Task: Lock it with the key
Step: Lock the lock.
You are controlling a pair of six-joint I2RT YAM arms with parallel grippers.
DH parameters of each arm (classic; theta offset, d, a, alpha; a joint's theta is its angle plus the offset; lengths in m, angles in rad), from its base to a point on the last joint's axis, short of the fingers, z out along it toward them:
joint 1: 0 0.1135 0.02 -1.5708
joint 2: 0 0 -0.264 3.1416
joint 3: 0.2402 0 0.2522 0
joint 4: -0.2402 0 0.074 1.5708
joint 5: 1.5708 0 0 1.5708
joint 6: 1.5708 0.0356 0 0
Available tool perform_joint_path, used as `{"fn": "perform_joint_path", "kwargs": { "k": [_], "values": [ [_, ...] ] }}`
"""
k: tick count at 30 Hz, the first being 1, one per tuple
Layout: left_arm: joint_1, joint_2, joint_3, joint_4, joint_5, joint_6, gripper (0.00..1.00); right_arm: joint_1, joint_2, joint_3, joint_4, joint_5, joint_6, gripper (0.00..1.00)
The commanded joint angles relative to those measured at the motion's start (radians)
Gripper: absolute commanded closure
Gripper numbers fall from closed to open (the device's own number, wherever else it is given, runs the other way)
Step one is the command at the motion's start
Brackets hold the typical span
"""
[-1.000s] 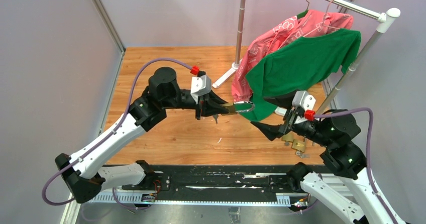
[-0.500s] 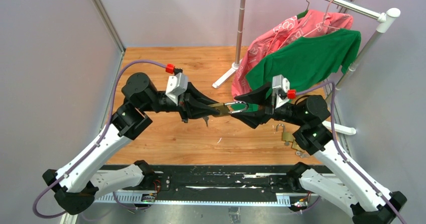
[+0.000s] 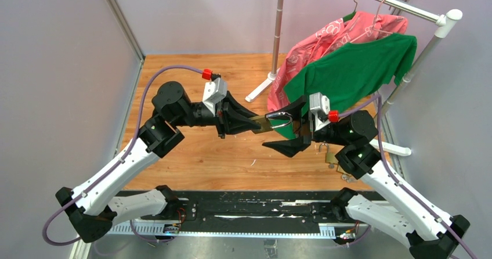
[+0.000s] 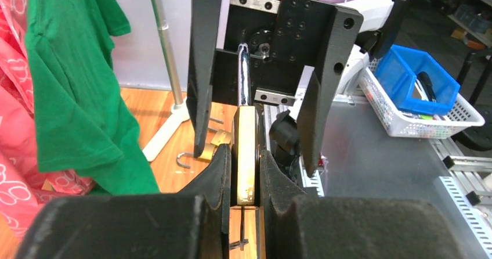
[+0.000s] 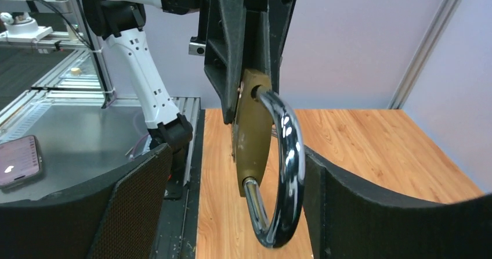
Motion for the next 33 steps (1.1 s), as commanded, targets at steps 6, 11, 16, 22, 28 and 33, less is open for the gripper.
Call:
{"fn": "perform_joint_path", "kwargs": {
  "k": [6, 11, 16, 22, 28, 33],
  "values": [
    [0.0, -0.02, 0.013, 0.14, -0.001, -0.013, 1.0, 0.012, 0.02, 0.028, -0.009, 0.059, -0.004, 0.39],
    [0.0, -0.019, 0.02, 0.138, 0.026, -0.011, 1.0, 0.011, 0.004, 0.013, -0.059, 0.076, -0.033, 0.45],
    [0.0, -0.005, 0.017, 0.138, 0.018, -0.033, 1.0, 0.011, 0.012, 0.025, -0.022, 0.041, -0.009, 0.43],
    [0.0, -0.002, 0.02, 0.138, 0.031, -0.025, 1.0, 0.01, 0.036, 0.058, -0.039, 0.027, -0.008, 0.4],
    [-0.001, -0.001, 0.012, 0.138, 0.032, -0.017, 1.0, 0.01, 0.065, 0.083, -0.027, 0.005, 0.012, 0.52],
    [-0.001, -0.001, 0.009, 0.138, 0.038, -0.014, 1.0, 0.01, 0.057, 0.072, -0.023, 0.016, 0.014, 1.0]
  ]
}}
